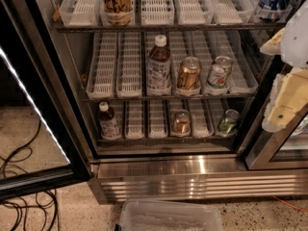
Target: Pick orange can from bottom shelf of fridge
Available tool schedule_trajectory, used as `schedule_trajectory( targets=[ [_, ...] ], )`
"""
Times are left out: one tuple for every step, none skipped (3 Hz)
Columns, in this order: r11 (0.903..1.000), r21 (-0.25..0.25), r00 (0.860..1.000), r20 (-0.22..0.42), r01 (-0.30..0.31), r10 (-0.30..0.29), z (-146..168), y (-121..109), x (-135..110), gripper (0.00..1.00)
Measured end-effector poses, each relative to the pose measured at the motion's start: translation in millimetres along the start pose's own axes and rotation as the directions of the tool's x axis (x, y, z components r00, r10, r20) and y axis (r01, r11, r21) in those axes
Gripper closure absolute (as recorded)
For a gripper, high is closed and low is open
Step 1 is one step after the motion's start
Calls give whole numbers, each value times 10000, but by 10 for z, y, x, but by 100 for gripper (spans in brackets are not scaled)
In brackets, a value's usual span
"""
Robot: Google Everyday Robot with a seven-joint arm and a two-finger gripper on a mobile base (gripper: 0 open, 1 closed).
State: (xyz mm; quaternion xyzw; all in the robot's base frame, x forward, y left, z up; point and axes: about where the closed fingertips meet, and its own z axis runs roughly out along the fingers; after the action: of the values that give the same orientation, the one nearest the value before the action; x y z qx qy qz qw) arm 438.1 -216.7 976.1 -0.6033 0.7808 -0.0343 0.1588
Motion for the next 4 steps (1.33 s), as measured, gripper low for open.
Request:
schedule_trajectory(
  targets=[
    [10000, 0, 10000, 1, 0, 0, 0, 0, 0, 0],
    [9997, -16, 9989, 402, -224, 224, 191, -29, -55, 0],
    [9935, -172, 9883, 1019, -1123, 1134, 618, 46, -102, 0],
    [9767, -482, 9617, 1706, -2092, 2144, 1157, 136, -187, 0]
  ],
)
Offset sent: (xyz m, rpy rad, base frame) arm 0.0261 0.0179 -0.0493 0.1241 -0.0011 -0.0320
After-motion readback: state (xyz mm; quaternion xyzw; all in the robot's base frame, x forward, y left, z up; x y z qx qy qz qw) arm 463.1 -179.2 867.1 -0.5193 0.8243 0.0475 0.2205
